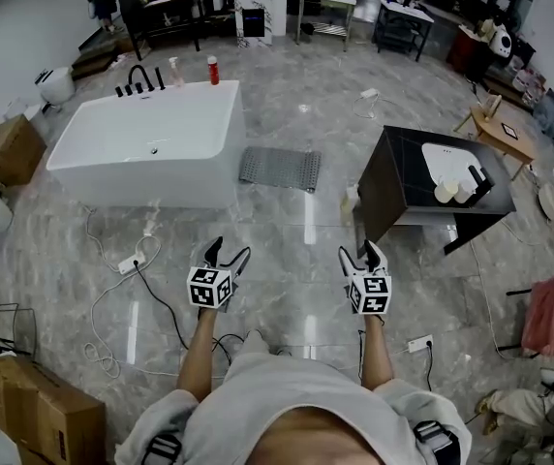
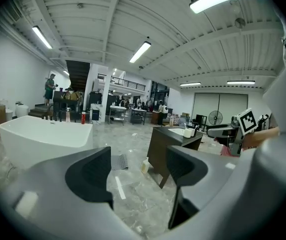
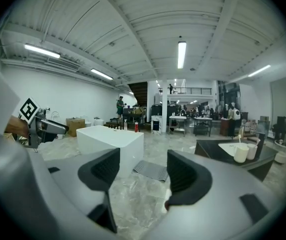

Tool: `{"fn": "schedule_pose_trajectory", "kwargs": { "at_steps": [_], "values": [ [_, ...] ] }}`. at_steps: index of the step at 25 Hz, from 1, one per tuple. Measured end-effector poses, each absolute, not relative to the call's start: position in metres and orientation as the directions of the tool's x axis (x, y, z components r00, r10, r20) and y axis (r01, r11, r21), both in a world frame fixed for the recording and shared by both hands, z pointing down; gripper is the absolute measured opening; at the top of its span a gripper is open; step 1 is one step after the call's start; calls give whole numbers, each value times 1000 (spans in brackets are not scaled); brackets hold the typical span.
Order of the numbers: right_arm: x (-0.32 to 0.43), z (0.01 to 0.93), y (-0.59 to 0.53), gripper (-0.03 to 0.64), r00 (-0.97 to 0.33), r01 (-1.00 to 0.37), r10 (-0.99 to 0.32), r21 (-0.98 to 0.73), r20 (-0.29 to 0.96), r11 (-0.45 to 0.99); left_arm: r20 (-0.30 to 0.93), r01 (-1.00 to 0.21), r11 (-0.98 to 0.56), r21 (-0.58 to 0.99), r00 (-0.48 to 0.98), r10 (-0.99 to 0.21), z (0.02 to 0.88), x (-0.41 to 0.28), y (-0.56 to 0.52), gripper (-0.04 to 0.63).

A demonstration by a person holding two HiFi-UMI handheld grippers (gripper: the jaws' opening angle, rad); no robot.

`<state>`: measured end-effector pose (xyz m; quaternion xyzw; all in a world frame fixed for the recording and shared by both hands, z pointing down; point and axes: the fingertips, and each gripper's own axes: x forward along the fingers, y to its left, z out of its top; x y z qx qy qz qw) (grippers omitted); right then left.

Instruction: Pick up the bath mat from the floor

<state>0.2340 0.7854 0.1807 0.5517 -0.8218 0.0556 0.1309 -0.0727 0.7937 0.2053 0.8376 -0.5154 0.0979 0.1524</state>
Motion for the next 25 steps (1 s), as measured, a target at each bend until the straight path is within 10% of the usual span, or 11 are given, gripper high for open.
{"fn": "schedule_pose_trajectory", "kwargs": {
  "at_steps": [25],
  "values": [
    [176,178,542,285,-319,-924,-893,105,317,367,331,-855,-484,187,519,-788,217,-113,537,331]
  ]
}}
